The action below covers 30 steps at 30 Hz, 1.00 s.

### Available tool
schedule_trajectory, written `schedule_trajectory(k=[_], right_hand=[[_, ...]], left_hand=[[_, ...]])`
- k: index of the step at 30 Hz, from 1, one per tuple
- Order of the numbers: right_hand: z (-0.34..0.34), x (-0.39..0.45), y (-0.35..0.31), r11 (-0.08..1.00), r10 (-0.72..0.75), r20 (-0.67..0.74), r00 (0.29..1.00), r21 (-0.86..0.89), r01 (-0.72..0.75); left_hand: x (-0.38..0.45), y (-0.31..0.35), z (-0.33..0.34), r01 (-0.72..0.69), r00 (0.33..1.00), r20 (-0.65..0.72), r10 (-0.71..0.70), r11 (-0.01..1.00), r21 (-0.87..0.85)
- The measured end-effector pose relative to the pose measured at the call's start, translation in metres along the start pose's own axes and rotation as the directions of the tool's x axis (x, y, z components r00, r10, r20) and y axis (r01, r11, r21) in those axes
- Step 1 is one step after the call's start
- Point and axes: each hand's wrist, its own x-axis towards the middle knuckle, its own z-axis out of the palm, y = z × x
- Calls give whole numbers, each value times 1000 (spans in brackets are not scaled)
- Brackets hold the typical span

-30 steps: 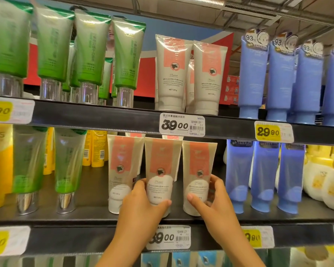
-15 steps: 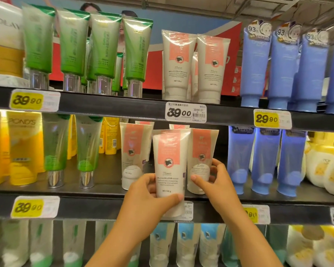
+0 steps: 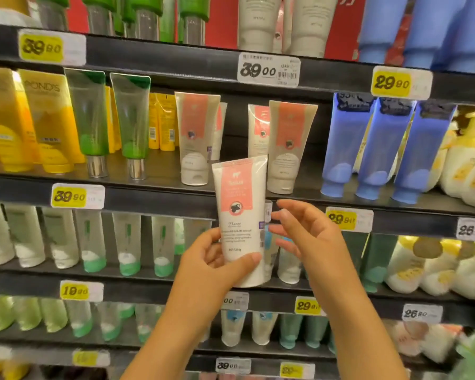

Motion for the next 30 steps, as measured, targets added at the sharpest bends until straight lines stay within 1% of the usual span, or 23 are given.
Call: schedule_trajectory(k=[4,8,12,17,21,26,30], right_hand=[[5,-25,6,989,123,95,988,70,-130],[6,-45,11,964,205,100,974,150,-218],[4,-60,15,960,234,101,967,130,-246],[2,-75,17,947,242,133,961,184,-264],[6,-84,19,933,250,115,961,238,-271],[11,-92,15,917,235,99,967,307,-254],[22,-94,11,902,224,77,972,361,-236]], left_hand=[[-20,-14,2,29,999,-29,-27,998,52],[-40,-20,4,44,997,-60,-40,996,81],[-59,-23,7,64,995,-79,-56,993,100],[-77,-19,10,74,993,-96,-62,990,122],[-85,-15,8,76,992,-108,-63,990,117],[-92,-11,7,102,990,-99,-99,994,25],[-93,-7,-4,173,982,-54,-182,975,-141]])
